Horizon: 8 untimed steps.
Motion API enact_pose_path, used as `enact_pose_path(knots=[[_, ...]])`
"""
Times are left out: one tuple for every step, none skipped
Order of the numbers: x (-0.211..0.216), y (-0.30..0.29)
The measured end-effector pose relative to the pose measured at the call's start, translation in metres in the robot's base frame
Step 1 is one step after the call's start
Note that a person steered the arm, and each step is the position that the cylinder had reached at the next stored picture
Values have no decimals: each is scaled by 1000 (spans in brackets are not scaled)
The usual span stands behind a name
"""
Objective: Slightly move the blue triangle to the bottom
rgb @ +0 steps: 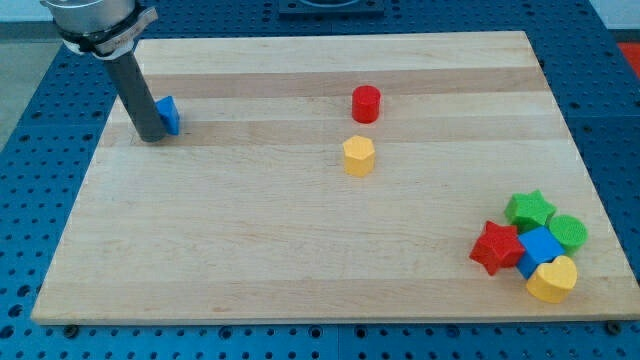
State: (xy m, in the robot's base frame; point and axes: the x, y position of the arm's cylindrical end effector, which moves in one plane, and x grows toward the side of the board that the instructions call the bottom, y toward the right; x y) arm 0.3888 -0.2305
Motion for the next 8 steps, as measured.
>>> enact_pose_path(knots=[[54, 7], [112, 8], [112, 8], [57, 11], [56, 15], [70, 50], [68, 120], [-44, 145]])
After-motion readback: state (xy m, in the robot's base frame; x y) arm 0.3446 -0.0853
